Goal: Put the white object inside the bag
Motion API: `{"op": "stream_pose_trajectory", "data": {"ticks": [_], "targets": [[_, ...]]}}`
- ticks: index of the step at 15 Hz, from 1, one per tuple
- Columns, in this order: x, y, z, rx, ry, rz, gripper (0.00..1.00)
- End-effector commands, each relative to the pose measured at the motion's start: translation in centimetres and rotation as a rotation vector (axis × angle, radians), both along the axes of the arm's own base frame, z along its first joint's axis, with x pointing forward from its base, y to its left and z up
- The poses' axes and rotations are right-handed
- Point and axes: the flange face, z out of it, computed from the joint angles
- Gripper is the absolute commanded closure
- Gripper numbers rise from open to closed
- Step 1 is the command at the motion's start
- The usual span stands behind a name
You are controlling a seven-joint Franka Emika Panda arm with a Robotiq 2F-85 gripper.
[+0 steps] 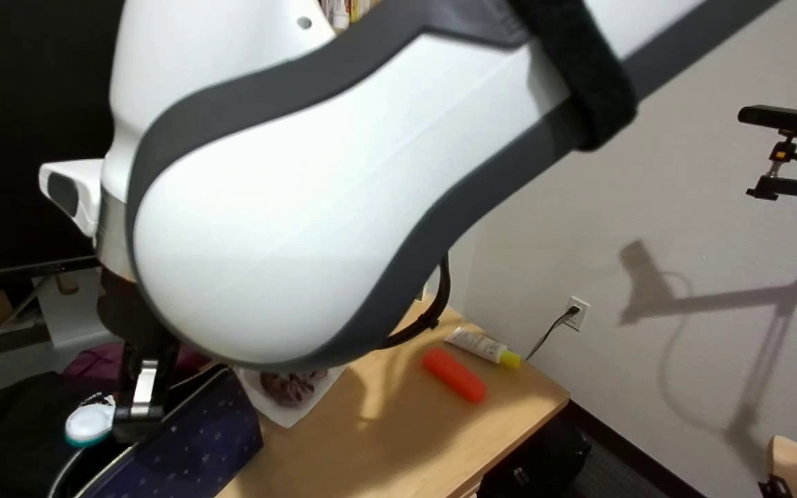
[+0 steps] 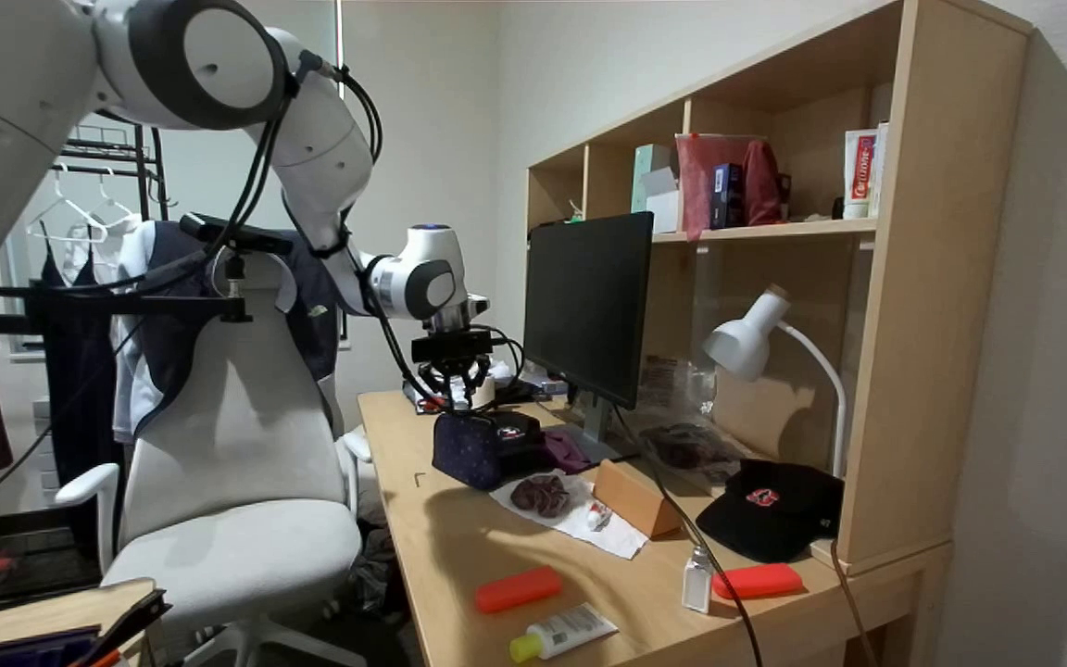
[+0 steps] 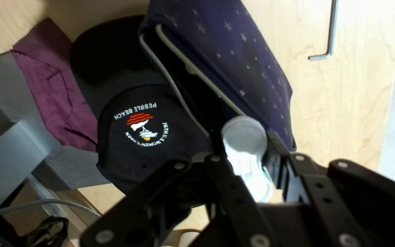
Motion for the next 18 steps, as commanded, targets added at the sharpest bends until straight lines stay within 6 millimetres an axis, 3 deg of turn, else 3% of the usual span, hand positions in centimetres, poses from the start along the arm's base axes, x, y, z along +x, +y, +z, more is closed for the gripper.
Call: {"op": "stream_pose_trajectory", "data": {"ticks": [1, 5, 12, 18], "targets": [[0.5, 0.3, -0.9, 0.033, -0.021, 0.084, 0.87], [0.6, 0.2, -1.6, 0.044, -0.034, 0.124, 0.87], [0.9, 0.5, -0.4, 0.075, -0.093, 0.138, 0.87], [1.2, 0.2, -2.0, 0.096, -0.098, 0.116, 0.87]]}}
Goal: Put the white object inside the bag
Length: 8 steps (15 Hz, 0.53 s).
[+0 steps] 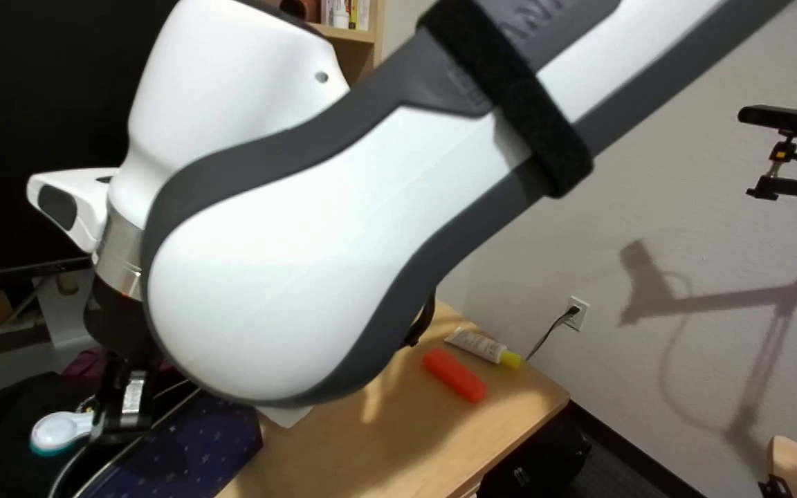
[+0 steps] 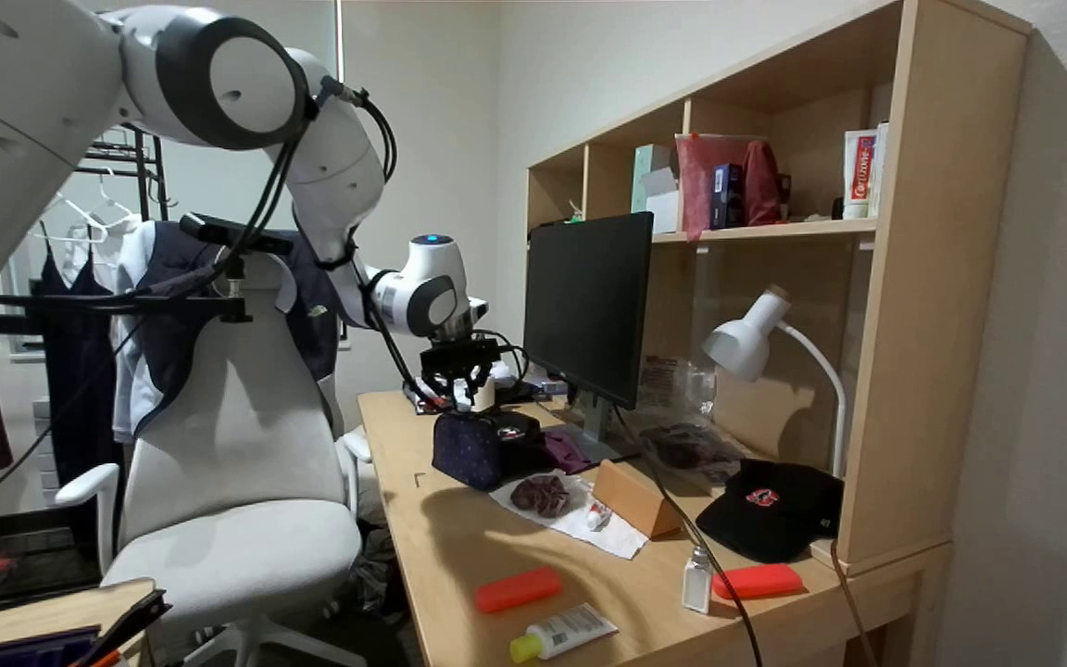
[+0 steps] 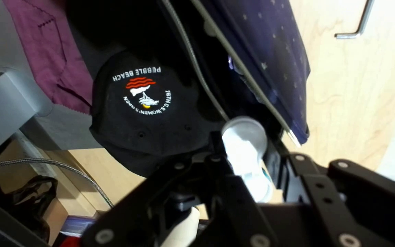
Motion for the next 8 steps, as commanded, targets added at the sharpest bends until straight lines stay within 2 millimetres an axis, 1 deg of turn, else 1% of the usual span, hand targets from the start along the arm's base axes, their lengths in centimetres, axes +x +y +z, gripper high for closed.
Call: {"op": "stream_pose_trajectory", "data": {"ticks": [1, 5, 6, 7, 8], "targets": [[0.58, -0.27, -1.19, 0.034, -0.013, 0.007, 0.87], [0.72, -0.40, -1.69, 0.050, -0.026, -0.002, 0.87], [0.76, -0.44, -1.56, 0.053, -0.031, -0.012, 0.42], [0.76, -0.46, -1.41, 0.051, -0.031, -0.015, 0.42], [0.73, -0.53, -1.03, 0.047, -0.036, -0.018, 0.36]]}}
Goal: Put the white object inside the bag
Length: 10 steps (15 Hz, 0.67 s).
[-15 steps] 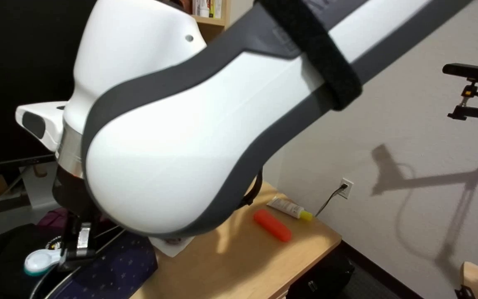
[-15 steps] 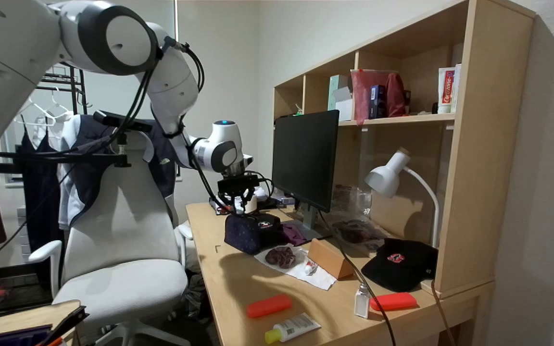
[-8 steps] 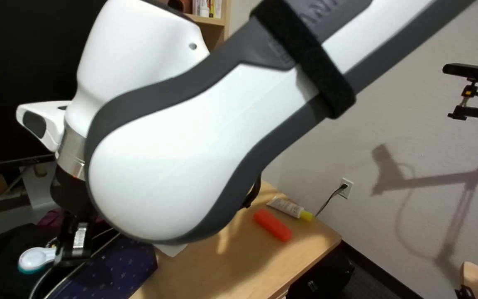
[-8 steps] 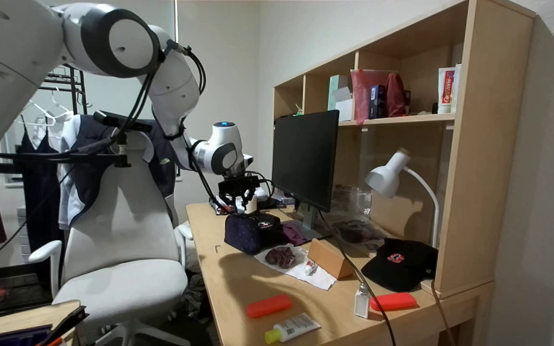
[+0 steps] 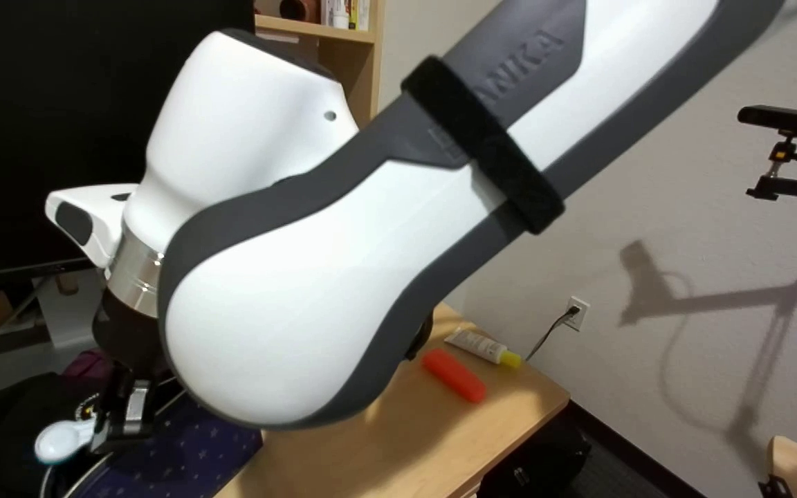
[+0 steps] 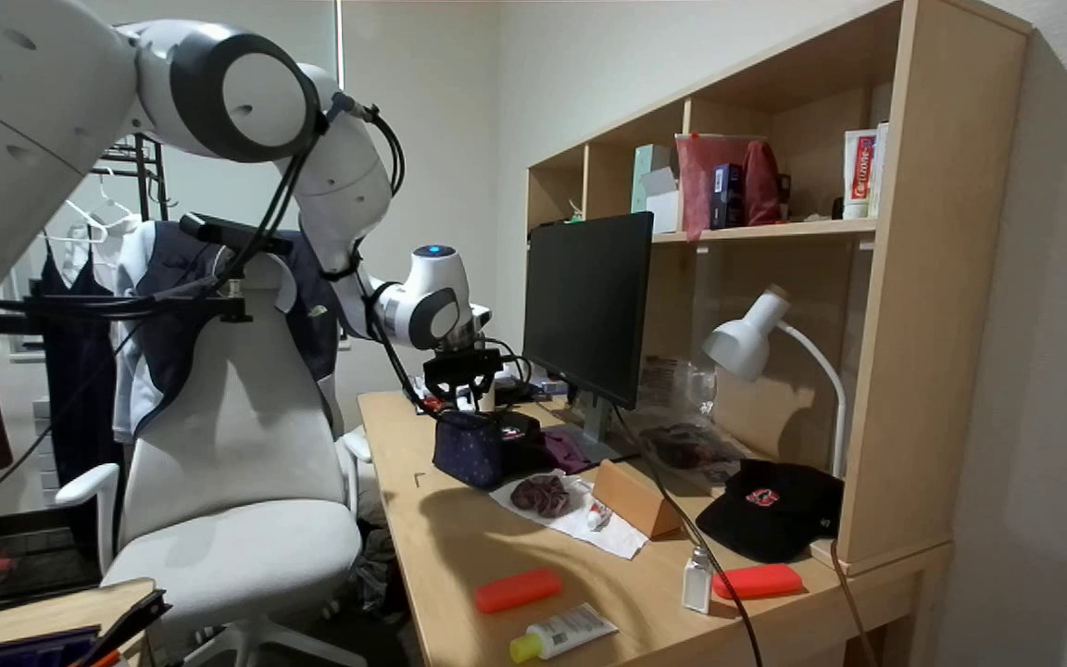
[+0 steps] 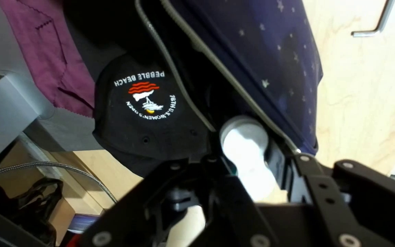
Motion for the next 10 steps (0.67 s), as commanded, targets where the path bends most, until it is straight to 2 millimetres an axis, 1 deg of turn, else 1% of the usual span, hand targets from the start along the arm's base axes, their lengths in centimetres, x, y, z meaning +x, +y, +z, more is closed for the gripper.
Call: {"op": "stream_pose_trajectory", "data": {"ticks": [1, 5, 7, 10], "targets": [[0.3, -0.3, 0.8, 0.014, -0.027, -0.008, 0.30], [0.5, -1.1, 2.7, 0.019, -0.061, -0.051, 0.04], [0.8, -2.6, 4.0, -0.002, -0.054, -0.129, 0.00], [1.5, -6.0, 6.0, -0.031, -0.006, -0.296, 0.00]]}}
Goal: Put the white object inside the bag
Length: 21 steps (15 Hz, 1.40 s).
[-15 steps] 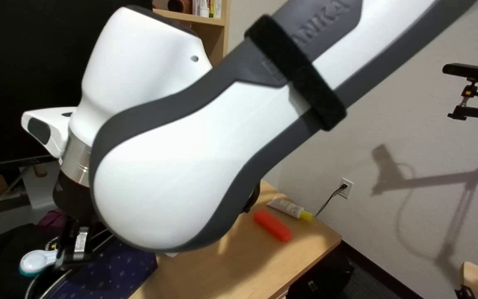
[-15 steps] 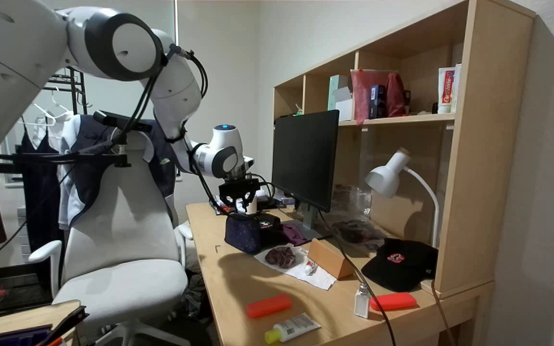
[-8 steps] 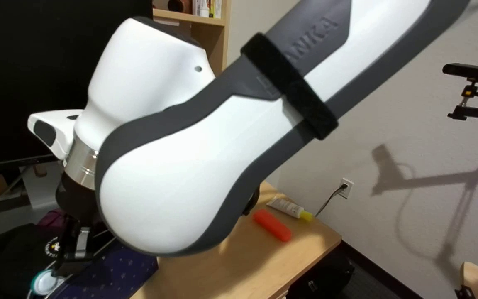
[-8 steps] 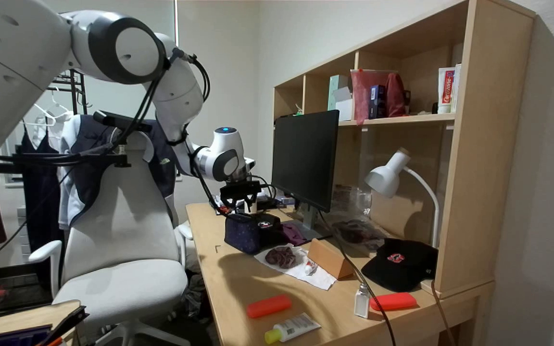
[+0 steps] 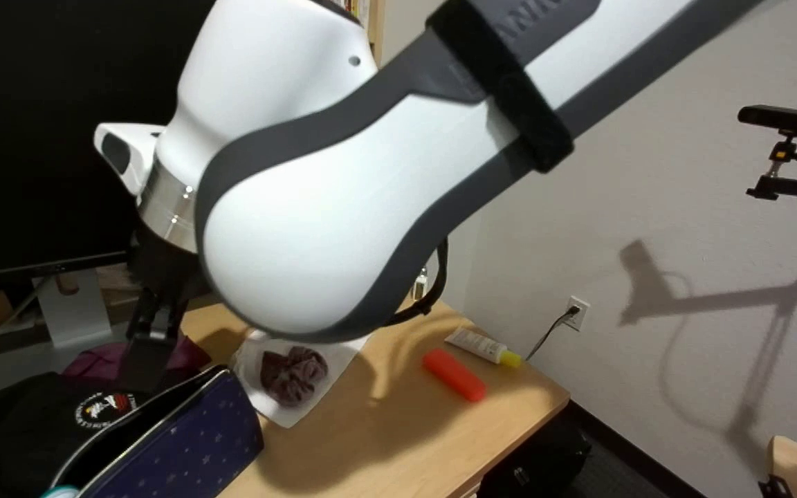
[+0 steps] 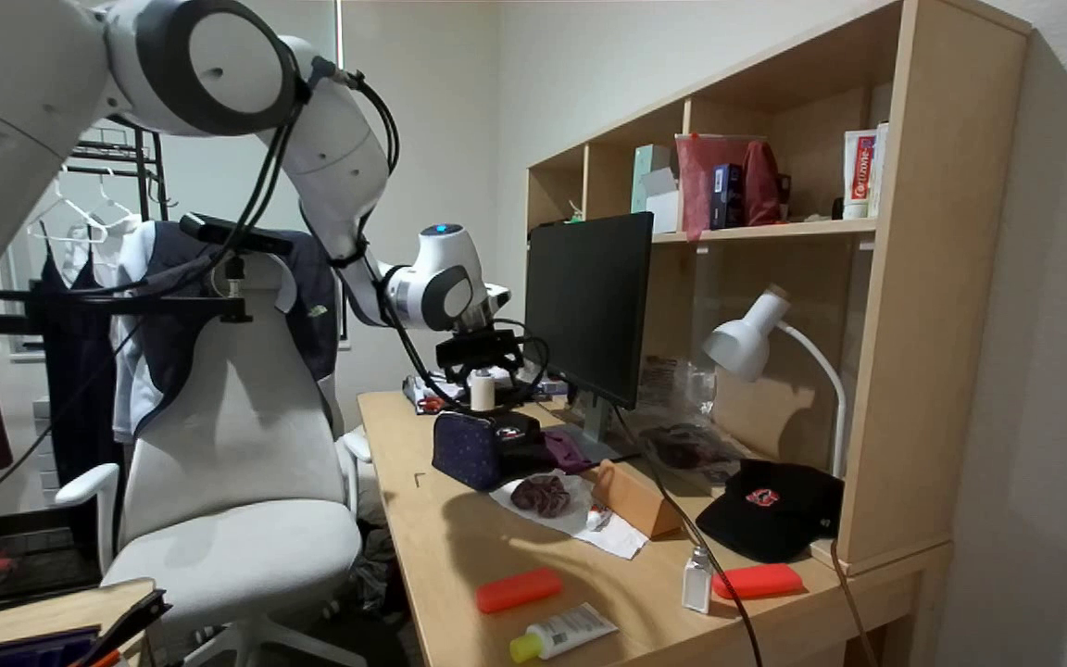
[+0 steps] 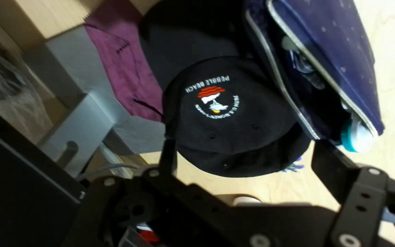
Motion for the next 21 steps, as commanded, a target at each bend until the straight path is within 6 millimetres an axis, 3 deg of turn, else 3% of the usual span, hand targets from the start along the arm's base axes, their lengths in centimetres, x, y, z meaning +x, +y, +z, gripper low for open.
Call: {"op": "stream_pose_trajectory", "data": {"ticks": [1, 6, 11, 16, 21], "targets": [[-0.4, -3.8, 2.6, -0.031, 0.078, -0.185, 0.00], [-0.8, -10.2, 3.5, -0.105, 0.192, -0.439, 0.00], [-2.6, -15.8, 1.5, -0.133, 0.300, -0.654, 0.00], [-5.8, -21.2, -1.2, -0.120, 0.393, -0.864, 0.00], [-8.1, -25.6, -1.6, -0.095, 0.429, -0.913, 0.00]]}}
